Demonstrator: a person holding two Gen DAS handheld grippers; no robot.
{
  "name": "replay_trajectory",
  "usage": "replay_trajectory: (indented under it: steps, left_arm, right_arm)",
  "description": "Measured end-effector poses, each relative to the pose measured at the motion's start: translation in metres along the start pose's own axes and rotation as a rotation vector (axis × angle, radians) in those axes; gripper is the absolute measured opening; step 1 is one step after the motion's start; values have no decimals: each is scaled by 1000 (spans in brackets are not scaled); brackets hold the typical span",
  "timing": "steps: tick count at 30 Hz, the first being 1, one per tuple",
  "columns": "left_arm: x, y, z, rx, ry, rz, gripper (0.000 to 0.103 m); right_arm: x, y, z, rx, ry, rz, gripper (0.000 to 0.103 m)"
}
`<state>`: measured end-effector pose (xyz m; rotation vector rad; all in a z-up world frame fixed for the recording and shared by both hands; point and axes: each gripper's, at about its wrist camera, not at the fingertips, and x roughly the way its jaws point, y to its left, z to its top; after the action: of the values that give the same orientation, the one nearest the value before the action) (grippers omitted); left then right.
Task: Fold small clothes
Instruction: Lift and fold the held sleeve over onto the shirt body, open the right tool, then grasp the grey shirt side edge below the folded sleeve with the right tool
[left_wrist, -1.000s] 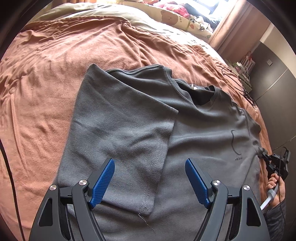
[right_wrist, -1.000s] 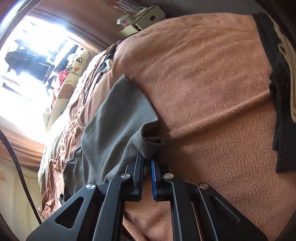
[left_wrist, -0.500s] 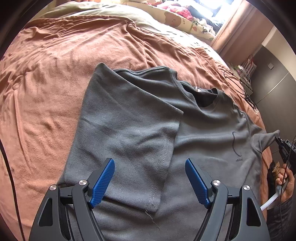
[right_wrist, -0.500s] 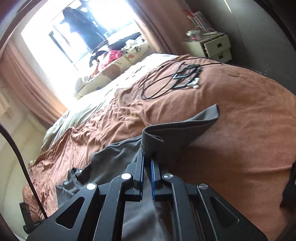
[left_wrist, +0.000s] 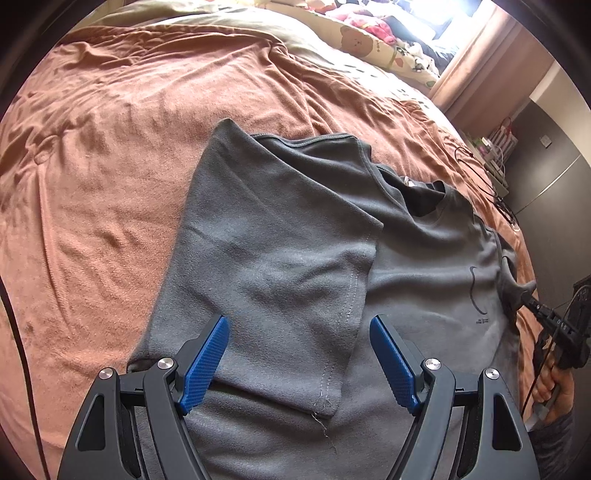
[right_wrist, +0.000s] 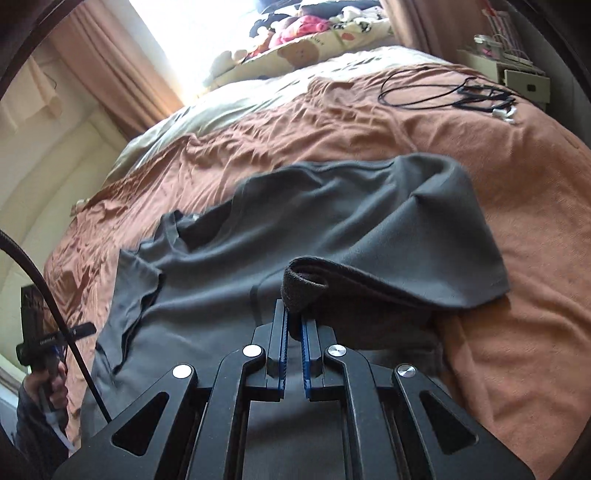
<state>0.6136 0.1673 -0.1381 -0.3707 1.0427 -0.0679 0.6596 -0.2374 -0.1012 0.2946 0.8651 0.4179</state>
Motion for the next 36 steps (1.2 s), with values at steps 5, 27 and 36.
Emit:
replay_trajectory:
  steps: [5,27,36]
  left_arm:
    - [-3,5,0,-12,-5,0,80]
    - [-4,17,0,-17,-10,21,80]
    - [-11,24,1,-11,-22,31,80]
  right_arm:
    - [-8,-12,1,62,8,18,79]
    - [8,-144,10,630,-90,10,52]
    - [12,-136,30,593,-149,-57,3]
